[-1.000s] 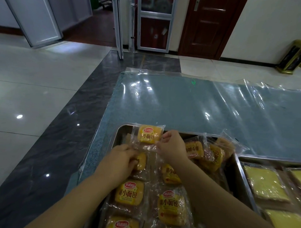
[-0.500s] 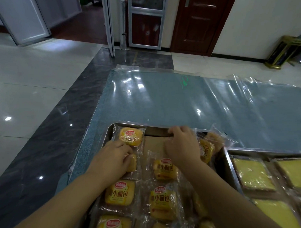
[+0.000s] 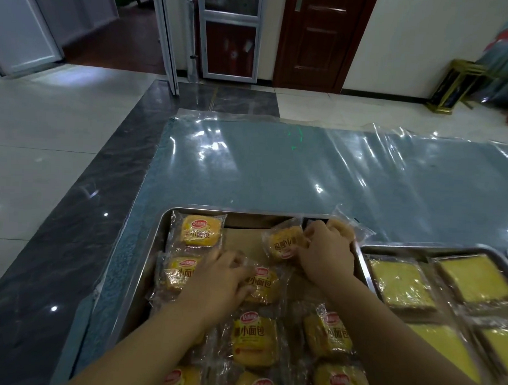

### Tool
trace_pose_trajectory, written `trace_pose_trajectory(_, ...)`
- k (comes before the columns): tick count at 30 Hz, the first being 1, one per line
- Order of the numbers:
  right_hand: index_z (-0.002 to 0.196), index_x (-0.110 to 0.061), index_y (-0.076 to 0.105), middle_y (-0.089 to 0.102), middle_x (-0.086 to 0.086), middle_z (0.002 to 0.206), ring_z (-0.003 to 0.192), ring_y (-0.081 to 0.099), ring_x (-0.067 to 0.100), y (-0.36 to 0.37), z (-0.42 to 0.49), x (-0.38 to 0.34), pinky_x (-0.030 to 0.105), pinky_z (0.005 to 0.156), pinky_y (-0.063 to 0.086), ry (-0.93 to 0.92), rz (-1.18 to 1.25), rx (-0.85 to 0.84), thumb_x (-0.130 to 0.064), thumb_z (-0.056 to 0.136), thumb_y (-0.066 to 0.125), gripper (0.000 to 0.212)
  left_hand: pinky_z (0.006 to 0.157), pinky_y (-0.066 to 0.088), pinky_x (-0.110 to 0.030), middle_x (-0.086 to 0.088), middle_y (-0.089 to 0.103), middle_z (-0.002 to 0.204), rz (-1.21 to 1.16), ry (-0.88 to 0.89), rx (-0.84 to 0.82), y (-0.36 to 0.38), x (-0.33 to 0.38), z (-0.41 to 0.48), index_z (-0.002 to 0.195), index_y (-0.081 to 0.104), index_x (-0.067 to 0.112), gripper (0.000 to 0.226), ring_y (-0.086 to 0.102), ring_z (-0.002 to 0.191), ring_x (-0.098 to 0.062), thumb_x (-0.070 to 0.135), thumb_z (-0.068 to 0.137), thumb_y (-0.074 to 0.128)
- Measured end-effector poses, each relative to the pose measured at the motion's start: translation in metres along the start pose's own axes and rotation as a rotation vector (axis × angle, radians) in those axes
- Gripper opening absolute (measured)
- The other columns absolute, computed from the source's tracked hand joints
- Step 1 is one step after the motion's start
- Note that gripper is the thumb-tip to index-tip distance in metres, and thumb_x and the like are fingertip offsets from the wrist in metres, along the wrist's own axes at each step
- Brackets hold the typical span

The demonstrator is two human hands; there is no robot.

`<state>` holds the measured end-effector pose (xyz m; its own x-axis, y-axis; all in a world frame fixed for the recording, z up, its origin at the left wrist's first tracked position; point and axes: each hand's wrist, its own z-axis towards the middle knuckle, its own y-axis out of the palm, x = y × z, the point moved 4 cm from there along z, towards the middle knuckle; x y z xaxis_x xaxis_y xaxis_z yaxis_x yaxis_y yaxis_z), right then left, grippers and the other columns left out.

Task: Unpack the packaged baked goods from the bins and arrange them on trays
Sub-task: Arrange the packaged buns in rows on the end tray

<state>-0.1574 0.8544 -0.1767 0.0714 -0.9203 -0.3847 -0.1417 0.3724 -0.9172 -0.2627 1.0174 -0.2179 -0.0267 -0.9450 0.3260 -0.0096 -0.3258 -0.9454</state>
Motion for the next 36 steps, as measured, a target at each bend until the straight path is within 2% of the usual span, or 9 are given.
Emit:
trace_pose_trajectory(4, 0.108, -0.026, 0.059, 0.057, -0.003, 0.107, 0.099, 0.054, 0.019, -0.012, 0.003, -0.017, 0.040, 0.084, 0.050, -0.213, 0.212, 0.063, -0.012, 0.085, 0.063, 0.028, 0.098, 0.026, -0.036, 0.009, 0.039, 0.131, 0.049, 0.012, -0.036, -0.003, -0.003, -0.007, 0.127, 0.049, 0.041, 0.040, 0.024, 0.120, -0.016, 0.053, 0.090, 0.043)
trace_pose_trajectory(7, 0.104, -0.024, 0.066, 0.053, -0.005, 0.106, 0.104, 0.045, 0.018, -0.024, 0.010, -0.046, 0.031, 0.086, 0.040, -0.492, 0.154, 0.071, -0.002, 0.087, 0.054, 0.030, 0.099, 0.023, -0.033, 0.014, 0.042, 0.129, 0.034, 0.017, 0.015, -0.010, -0.007, -0.012, 0.126, 0.050, 0.041, 0.039, 0.027, 0.119, -0.013, 0.053, 0.090, 0.042)
trace_pose_trajectory(12, 0.109, -0.025, 0.067, 0.053, 0.000, 0.126, 0.120, 0.044, 0.022, -0.007, 0.024, -0.094, 0.039, 0.101, 0.038, -0.650, -0.202, -0.374, 0.011, 0.080, 0.043, 0.052, 0.088, 0.035, -0.033, 0.011, 0.057, 0.110, -0.066, -0.035, 0.181, -0.032, -0.014, -0.018, 0.108, 0.064, 0.029, 0.027, 0.043, 0.104, -0.014, 0.043, 0.090, 0.051)
trace_pose_trajectory(14, 0.126, -0.020, 0.057, 0.039, 0.004, 0.145, 0.133, 0.035, 0.023, 0.000, 0.021, -0.102, 0.034, 0.105, 0.034, -0.695, -0.180, -0.369, 0.014, 0.080, 0.039, 0.061, 0.081, 0.036, -0.032, 0.008, 0.060, 0.100, -0.072, -0.037, 0.227, -0.039, -0.016, -0.019, 0.101, 0.067, 0.025, 0.021, 0.048, 0.098, -0.016, 0.038, 0.088, 0.056)
trace_pose_trajectory(17, 0.141, -0.021, 0.039, 0.019, 0.004, 0.155, 0.140, 0.020, 0.023, 0.007, 0.015, -0.095, 0.035, 0.107, 0.031, -0.641, -0.049, -0.223, 0.016, 0.081, 0.037, 0.071, 0.077, 0.039, -0.035, 0.007, 0.062, 0.091, -0.083, -0.049, 0.286, -0.044, -0.019, -0.020, 0.091, 0.069, 0.022, 0.013, 0.051, 0.091, -0.017, 0.031, 0.085, 0.063)
trace_pose_trajectory(21, 0.130, -0.018, 0.052, 0.050, 0.003, 0.132, 0.120, 0.043, 0.022, 0.006, 0.005, -0.061, 0.033, 0.097, 0.037, -0.589, -0.053, 0.011, 0.001, 0.088, 0.049, 0.046, 0.081, 0.042, -0.034, 0.010, 0.061, 0.095, -0.111, -0.063, 0.264, -0.038, -0.020, -0.018, 0.093, 0.067, 0.025, 0.014, 0.048, 0.093, -0.012, 0.034, 0.086, 0.059)
trace_pose_trajectory(25, 0.114, -0.016, 0.063, 0.059, 0.006, 0.117, 0.112, 0.048, 0.028, -0.011, -0.004, -0.004, 0.041, 0.095, 0.036, -0.398, -0.068, 0.229, -0.017, 0.085, 0.060, 0.029, 0.084, 0.039, -0.028, 0.014, 0.056, 0.100, -0.121, -0.005, 0.200, -0.023, -0.009, -0.013, 0.101, 0.064, 0.029, 0.019, 0.044, 0.098, -0.009, 0.040, 0.089, 0.054)
trace_pose_trajectory(30, 0.127, -0.025, 0.050, 0.036, 0.001, 0.143, 0.130, 0.033, 0.030, -0.008, -0.012, 0.046, 0.049, 0.100, 0.040, -0.218, -0.161, 0.043, -0.032, 0.083, 0.063, 0.046, 0.088, 0.038, -0.028, 0.013, 0.054, 0.110, -0.117, 0.023, 0.155, -0.010, 0.011, -0.004, 0.118, 0.059, 0.031, 0.032, 0.040, 0.107, -0.010, 0.043, 0.088, 0.053)
trace_pose_trajectory(36, 0.133, -0.034, 0.038, 0.042, 0.000, 0.140, 0.122, 0.048, 0.023, -0.002, -0.017, 0.061, 0.051, 0.100, 0.041, -0.162, -0.073, -0.043, -0.030, 0.084, 0.065, 0.056, 0.093, 0.037, -0.032, 0.015, 0.048, 0.121, -0.005, -0.022, 0.036, 0.004, 0.018, -0.004, 0.124, 0.053, 0.037, 0.038, 0.034, 0.112, -0.011, 0.051, 0.089, 0.044)
